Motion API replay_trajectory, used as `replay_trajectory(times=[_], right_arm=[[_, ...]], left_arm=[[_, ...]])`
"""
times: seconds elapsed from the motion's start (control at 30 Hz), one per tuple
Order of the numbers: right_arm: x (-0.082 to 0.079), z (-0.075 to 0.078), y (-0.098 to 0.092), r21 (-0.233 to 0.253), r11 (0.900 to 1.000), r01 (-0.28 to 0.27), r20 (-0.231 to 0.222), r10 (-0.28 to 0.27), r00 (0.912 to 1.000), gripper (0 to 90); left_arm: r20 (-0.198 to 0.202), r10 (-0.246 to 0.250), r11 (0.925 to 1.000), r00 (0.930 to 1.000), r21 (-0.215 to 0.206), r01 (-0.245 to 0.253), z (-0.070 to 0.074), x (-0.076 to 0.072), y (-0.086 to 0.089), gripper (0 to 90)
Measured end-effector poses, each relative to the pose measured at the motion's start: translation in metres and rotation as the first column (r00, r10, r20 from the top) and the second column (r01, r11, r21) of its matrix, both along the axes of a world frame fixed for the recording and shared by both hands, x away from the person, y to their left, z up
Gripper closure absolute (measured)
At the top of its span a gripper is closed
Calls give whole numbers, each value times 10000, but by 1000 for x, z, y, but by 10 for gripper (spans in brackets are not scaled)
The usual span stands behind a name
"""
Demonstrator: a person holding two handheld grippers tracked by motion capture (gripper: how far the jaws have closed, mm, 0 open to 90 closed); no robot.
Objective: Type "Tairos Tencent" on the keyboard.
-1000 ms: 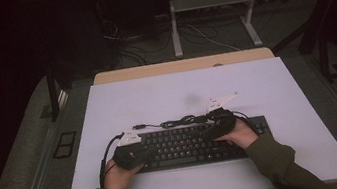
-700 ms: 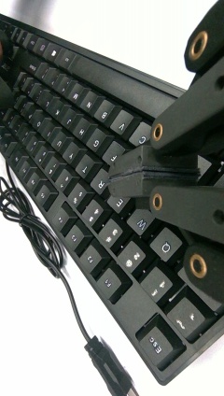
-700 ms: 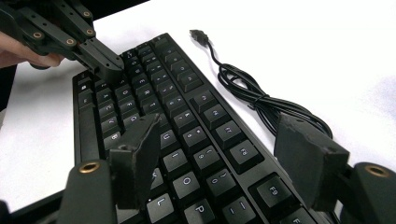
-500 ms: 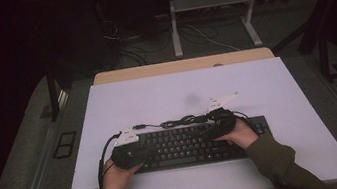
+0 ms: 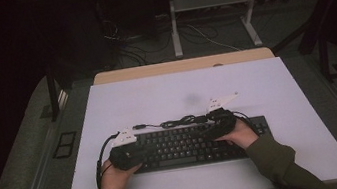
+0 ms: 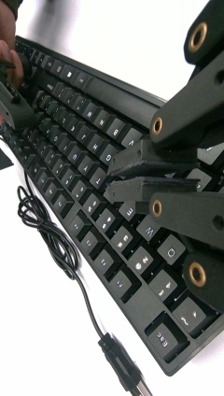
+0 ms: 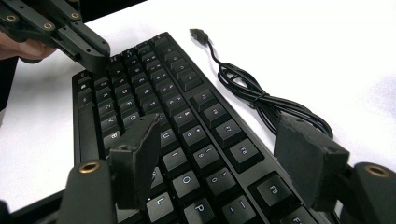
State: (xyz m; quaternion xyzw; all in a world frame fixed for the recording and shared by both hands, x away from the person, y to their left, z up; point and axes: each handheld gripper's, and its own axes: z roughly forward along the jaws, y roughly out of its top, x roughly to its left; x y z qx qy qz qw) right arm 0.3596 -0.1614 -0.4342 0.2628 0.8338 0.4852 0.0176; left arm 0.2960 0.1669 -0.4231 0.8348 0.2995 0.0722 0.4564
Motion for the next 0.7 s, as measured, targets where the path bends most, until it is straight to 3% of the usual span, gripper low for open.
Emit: replay_trajectory(times=[0.7], right_arm=[[0, 1, -1, -24, 10000, -11, 11, 11, 10000, 311]], left_arm=[[-355, -1282, 9915, 9911, 165, 1289, -1, -8, -20, 887]])
